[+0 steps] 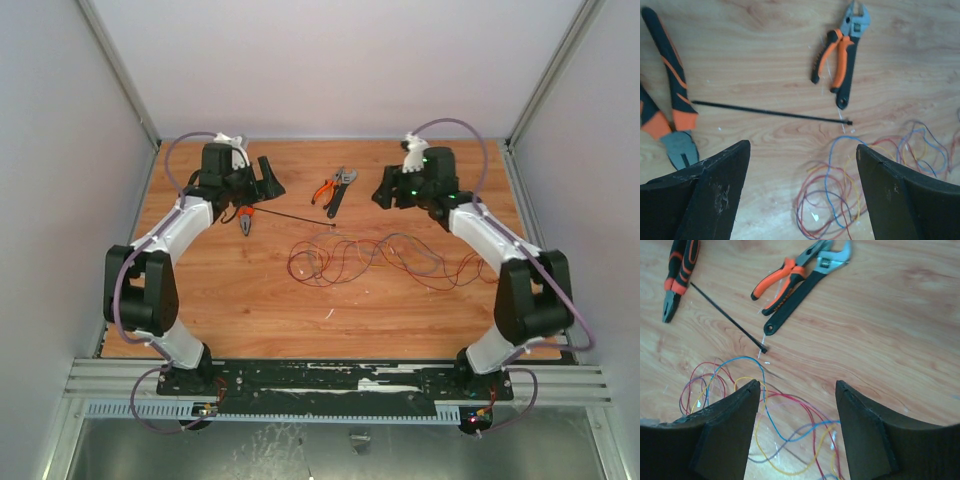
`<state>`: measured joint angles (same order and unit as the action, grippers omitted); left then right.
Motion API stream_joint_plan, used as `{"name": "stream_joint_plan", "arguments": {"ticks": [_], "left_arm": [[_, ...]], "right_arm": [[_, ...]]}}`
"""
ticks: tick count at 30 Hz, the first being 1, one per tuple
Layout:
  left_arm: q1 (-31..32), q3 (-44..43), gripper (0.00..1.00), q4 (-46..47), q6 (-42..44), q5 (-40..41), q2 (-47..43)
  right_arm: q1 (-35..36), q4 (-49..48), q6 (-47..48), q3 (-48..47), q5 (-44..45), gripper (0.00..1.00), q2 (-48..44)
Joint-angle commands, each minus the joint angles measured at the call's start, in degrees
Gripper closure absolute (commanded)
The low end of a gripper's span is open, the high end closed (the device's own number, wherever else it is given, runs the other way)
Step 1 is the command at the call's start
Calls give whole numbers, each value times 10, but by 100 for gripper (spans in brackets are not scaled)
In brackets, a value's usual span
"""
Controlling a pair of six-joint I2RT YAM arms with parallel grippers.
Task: Zip-tie the wires
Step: Straighten the cable at the center of the board, then pick up the ribbon at the center of the board.
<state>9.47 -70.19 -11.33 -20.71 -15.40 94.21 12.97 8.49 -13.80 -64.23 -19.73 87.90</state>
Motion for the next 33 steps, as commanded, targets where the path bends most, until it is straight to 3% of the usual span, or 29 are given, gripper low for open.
{"name": "stream_joint_plan", "arguments": {"ticks": [1, 15, 33], "left_arm": [[1, 49, 8, 62, -30, -61, -58], [-3, 128, 6, 48, -23, -88, -165], [-11, 145, 5, 45, -15, -104, -173]], "right_arm": [[51, -14, 59, -56, -11, 38, 75], [169, 92, 156, -278, 73, 45, 316], [202, 102, 147, -272, 132, 53, 369]]}}
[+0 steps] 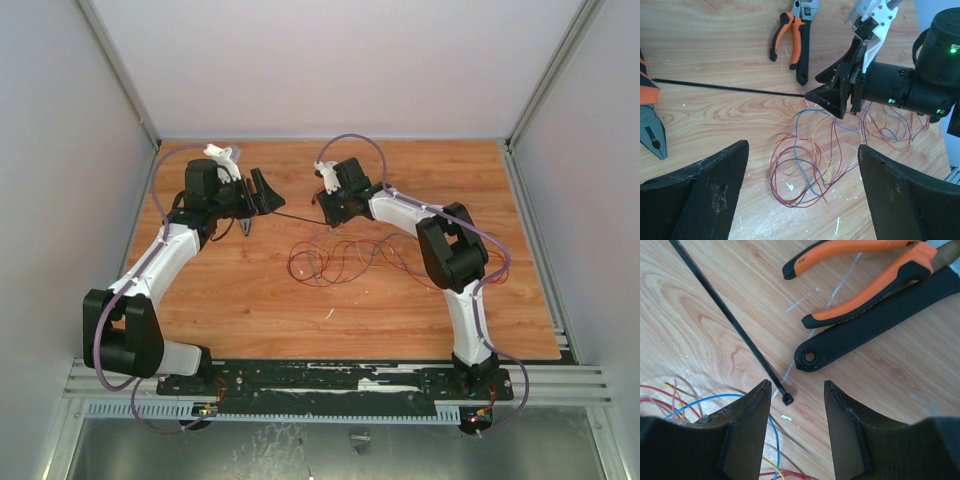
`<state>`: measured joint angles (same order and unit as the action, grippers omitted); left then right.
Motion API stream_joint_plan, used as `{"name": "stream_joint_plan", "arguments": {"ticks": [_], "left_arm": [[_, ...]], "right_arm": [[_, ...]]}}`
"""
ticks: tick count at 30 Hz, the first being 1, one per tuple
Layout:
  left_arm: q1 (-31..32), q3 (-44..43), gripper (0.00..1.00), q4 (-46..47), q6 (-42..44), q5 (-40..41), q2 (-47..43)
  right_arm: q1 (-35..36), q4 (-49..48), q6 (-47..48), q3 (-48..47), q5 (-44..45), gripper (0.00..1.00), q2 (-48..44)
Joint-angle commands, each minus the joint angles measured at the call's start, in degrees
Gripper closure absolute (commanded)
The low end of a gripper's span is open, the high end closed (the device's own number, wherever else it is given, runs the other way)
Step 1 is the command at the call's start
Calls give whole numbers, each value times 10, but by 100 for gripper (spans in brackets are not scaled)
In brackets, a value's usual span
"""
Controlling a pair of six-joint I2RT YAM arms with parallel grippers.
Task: Zip-tie the wires
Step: Pick up the ribbon at the center of the board.
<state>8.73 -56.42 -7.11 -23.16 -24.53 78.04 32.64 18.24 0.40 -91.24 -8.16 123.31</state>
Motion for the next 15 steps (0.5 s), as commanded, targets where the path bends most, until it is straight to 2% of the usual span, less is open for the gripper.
{"name": "stream_joint_plan", "arguments": {"ticks": [1, 15], "left_arm": [[-4, 7, 5, 3, 8, -12, -10], [-6, 13, 5, 2, 9, -12, -8]], "right_arm": [[6, 4, 5, -1, 16, 53, 17], [18, 8, 12, 27, 29, 60, 5]]}}
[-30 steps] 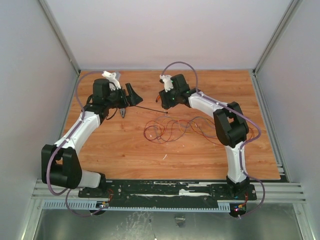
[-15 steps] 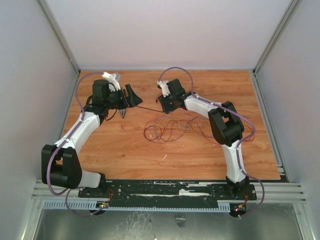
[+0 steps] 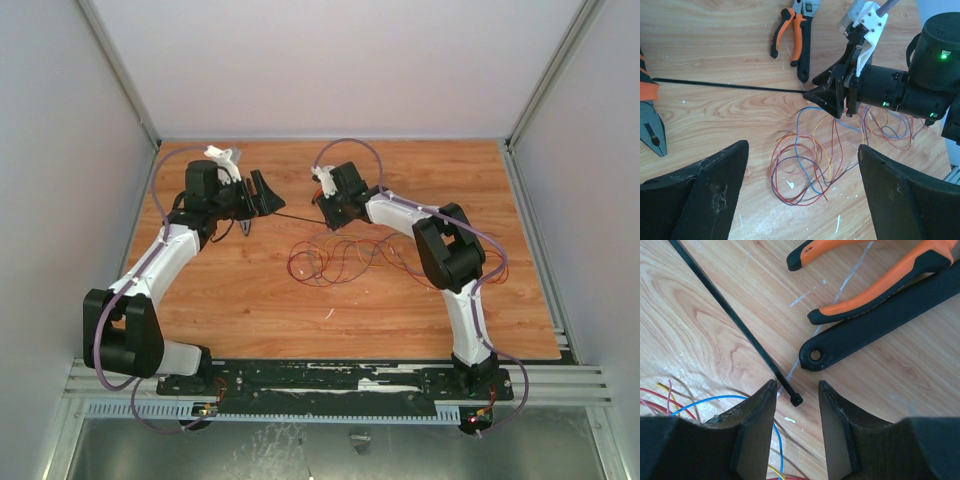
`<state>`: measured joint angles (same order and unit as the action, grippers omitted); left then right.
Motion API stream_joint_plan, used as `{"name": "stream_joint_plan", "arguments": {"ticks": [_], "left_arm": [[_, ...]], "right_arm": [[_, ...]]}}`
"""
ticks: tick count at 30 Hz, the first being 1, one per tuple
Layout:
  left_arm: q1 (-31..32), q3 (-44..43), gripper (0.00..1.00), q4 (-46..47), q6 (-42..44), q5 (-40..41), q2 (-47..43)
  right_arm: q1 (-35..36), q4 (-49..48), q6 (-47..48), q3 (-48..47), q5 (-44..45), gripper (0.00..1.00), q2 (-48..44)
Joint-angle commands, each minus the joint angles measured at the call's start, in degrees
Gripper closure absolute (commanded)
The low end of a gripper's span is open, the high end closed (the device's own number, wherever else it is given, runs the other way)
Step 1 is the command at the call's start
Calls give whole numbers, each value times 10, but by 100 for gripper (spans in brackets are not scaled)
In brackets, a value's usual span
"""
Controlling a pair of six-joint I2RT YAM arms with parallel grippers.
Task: Zip-tie the wires
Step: Pick up the ribbon at the center of the board.
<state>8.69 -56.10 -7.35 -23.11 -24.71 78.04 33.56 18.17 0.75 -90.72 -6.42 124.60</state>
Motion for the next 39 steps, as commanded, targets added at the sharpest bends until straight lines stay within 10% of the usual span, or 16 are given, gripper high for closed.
{"name": "stream_joint_plan", "arguments": {"ticks": [1, 39], "left_arm": [[-5, 10, 5, 5, 8, -10, -8], [-9, 11, 4, 5, 13, -22, -11]], "right_arm": [[8, 6, 10, 24, 12, 60, -10], [9, 28, 14, 34, 30, 86, -24]]}}
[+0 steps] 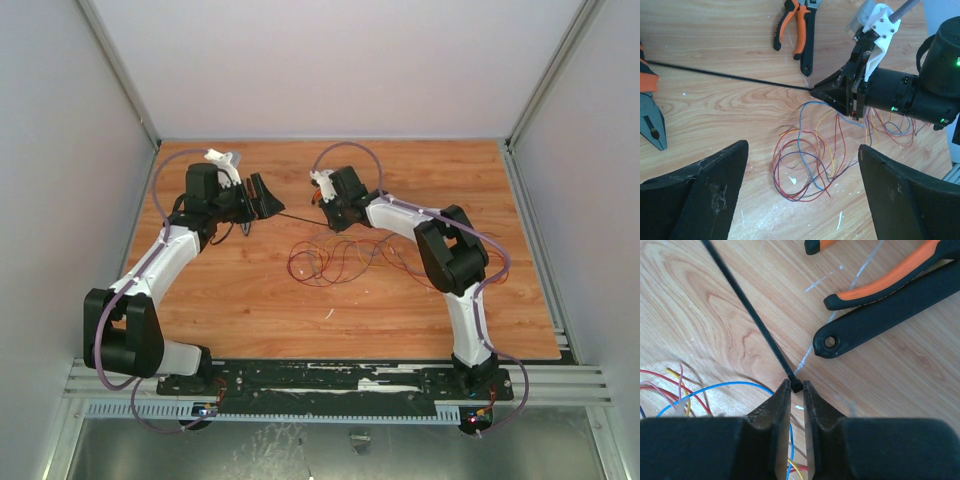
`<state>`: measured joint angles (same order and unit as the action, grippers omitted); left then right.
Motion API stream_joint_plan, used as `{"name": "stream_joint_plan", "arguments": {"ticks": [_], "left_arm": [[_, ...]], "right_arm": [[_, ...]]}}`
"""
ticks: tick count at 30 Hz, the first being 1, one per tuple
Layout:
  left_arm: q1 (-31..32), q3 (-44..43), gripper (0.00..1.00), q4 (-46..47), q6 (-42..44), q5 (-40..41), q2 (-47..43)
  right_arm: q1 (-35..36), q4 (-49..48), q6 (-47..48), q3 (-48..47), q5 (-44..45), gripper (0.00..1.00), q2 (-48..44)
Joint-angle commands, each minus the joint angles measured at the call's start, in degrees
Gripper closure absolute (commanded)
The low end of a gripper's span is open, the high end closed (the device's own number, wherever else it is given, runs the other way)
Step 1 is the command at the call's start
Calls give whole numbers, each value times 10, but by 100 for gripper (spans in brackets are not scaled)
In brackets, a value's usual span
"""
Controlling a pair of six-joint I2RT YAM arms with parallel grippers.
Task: Zip-tie the wires
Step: Pick up the ribbon at the center of the board.
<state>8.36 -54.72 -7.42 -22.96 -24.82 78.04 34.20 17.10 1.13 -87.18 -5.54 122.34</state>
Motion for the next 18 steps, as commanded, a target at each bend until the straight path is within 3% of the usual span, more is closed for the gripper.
{"name": "stream_joint_plan", "arguments": {"ticks": [1, 10, 18], "left_arm": [[-6, -5, 4, 4, 15, -29, -11], [-6, -63, 4, -16, 88, -133, -39], [5, -39, 4, 102, 145, -175, -125]], "right_arm": [[3, 42, 13, -2, 25, 88, -5], [1, 84, 30, -8, 15, 98, -88], [-20, 207, 0, -33, -40, 100, -185]]}}
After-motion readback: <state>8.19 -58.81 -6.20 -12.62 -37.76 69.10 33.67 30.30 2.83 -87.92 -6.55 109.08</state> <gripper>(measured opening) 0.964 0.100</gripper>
